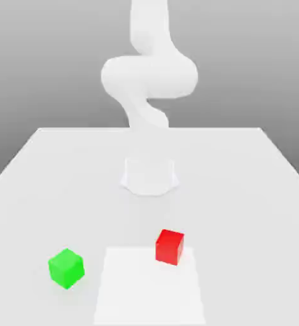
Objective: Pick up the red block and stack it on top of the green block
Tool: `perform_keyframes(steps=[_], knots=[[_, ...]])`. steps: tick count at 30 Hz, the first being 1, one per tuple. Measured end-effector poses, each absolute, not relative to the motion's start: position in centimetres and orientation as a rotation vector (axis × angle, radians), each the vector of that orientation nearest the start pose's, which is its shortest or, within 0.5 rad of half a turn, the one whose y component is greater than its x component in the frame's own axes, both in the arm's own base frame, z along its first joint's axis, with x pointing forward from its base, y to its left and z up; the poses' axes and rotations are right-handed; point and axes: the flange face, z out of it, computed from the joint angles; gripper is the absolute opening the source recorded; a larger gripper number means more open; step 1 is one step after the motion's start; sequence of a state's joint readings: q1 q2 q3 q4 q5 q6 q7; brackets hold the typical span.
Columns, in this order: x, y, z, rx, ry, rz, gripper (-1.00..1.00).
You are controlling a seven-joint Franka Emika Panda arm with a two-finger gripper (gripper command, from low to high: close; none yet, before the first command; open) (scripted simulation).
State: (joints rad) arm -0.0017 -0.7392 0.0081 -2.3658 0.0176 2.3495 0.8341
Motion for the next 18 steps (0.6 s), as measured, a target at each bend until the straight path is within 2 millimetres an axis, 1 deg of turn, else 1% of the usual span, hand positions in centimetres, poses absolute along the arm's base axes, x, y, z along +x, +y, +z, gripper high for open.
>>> perform_keyframes(steps=[2,4,7,9,12,14,17,18], knots=[[39.3,0.8,61.1,-2.479,1.151,-0.819,0.0],[40.7,1.3,56.2,-2.499,1.21,-0.719,0.0],[41.5,2.2,48.7,-2.528,1.302,-0.574,0.0],[41.4,2.7,43.6,-2.548,1.366,-0.476,0.0],[39.9,3.5,36.1,-2.578,1.469,-0.327,0.0],[38.1,3.9,31.0,-2.599,1.545,-0.223,0.0],[34.7,4.3,23.3,-2.626,1.659,-0.072,0.0],[33.9,4.4,21.0,-2.632,1.685,-0.037,0.0]])
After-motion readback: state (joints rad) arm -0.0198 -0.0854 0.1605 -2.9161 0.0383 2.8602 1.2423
